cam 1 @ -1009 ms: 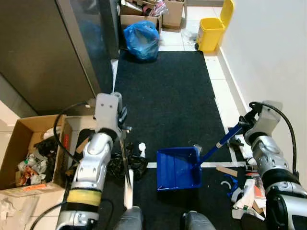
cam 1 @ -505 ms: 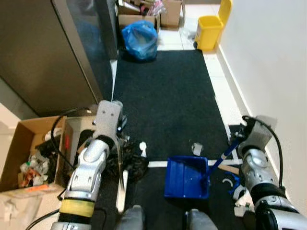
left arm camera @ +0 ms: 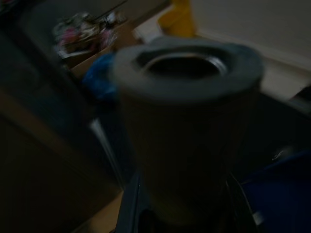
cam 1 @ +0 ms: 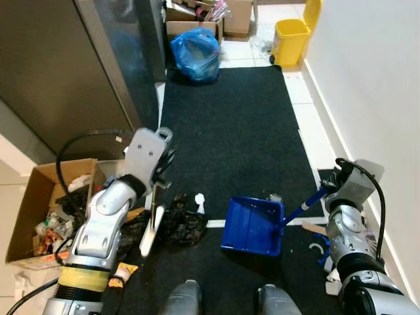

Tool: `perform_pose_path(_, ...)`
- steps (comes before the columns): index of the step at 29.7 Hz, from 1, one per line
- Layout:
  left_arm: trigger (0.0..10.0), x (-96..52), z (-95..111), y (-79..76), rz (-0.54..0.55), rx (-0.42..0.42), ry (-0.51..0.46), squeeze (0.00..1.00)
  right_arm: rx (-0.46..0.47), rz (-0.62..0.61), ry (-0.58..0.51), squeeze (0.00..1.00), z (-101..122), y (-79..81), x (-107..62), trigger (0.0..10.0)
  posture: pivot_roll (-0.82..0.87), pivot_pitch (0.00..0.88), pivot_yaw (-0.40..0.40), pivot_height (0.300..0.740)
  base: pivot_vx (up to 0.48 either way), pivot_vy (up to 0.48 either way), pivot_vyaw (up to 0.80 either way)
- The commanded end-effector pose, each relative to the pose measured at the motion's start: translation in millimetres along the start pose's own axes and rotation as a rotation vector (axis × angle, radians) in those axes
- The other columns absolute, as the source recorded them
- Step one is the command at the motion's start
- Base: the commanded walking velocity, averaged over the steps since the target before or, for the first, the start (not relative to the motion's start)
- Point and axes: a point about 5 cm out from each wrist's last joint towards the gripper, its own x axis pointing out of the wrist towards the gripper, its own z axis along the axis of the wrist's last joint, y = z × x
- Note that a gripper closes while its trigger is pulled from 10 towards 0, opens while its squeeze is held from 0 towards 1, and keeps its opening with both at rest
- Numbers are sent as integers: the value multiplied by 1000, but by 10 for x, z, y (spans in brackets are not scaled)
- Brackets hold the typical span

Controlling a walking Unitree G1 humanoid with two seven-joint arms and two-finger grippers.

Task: Sweep floor

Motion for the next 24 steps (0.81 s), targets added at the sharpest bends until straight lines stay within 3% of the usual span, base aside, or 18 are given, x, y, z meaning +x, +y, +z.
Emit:
perform_pose_path(1,10000,-50,-112,74,32,114,41,0,20,-8,-59,0,89,-18,0,10000,125,127,5,740,0,0,0)
perform_pose_path(6,10000,-110,-357,225,101,266,123,0,-5,-16,-67,0,84,-76,-12,10000,111,160,-21,740,0,0,0)
perform_pose_path(10,10000,-97,-405,278,108,283,124,0,-10,-11,-69,0,76,-56,-22,10000,107,170,-27,740,0,0,0)
perform_pose_path(14,10000,-53,-452,308,106,239,107,0,-15,-2,-75,0,82,-23,-32,10000,94,184,-32,740,0,0,0)
perform_pose_path(19,10000,145,-363,342,94,5,34,0,-20,16,-101,0,123,36,-58,10000,45,252,-37,740,0,0,0)
perform_pose_path(24,10000,269,-232,349,54,4,-31,0,-10,33,-109,0,129,100,-97,10000,36,298,-32,740,0,0,0)
